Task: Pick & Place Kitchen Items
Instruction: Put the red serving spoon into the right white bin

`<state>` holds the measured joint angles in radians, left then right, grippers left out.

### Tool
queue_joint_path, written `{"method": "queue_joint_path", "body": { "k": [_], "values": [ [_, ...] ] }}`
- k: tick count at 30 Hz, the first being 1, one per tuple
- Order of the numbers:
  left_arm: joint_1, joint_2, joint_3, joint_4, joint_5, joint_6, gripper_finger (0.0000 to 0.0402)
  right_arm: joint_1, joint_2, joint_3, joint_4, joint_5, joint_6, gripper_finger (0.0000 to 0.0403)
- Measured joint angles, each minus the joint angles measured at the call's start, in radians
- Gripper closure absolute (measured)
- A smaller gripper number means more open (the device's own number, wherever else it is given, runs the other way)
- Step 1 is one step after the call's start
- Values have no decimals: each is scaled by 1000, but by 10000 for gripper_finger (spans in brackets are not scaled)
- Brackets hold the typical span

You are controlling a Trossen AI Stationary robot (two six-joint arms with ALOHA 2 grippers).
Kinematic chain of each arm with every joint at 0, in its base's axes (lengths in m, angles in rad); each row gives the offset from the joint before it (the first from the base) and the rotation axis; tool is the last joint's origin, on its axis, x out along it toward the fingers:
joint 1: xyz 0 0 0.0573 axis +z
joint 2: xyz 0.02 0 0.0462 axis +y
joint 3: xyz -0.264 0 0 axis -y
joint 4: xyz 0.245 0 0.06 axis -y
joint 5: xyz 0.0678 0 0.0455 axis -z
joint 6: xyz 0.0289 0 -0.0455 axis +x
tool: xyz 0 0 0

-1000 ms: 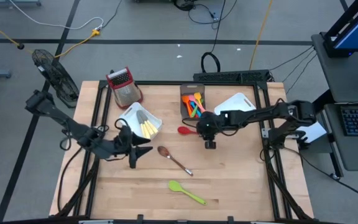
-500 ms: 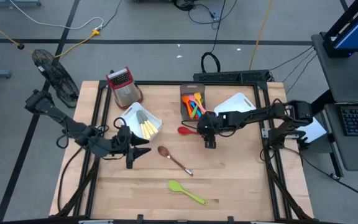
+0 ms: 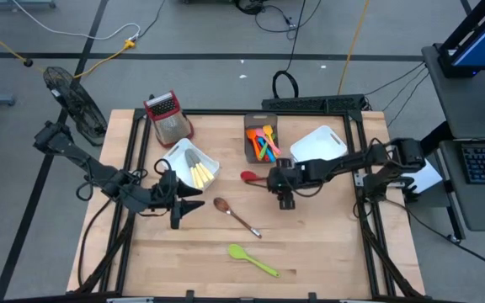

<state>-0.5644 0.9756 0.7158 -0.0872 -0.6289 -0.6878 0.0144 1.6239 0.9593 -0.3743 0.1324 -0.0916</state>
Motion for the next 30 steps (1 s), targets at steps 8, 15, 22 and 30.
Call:
{"method": "queue_joint_path", "body": {
  "k": [8, 15, 22, 30],
  "values": [
    [0, 0, 0, 0, 0, 3, 201, 16, 7, 19, 14, 65, 112, 194],
    [0, 0, 0, -2, 1, 9, 201, 11, 87, 32, 34, 56, 144, 193],
    [0, 0, -1, -16, 28, -21, 201, 4, 142, 59, 19, 155, 187, 194],
    [-1, 0, -1, -16, 62, -40, 201, 4, 129, 70, 3, 158, 214, 197]
  ]
}}
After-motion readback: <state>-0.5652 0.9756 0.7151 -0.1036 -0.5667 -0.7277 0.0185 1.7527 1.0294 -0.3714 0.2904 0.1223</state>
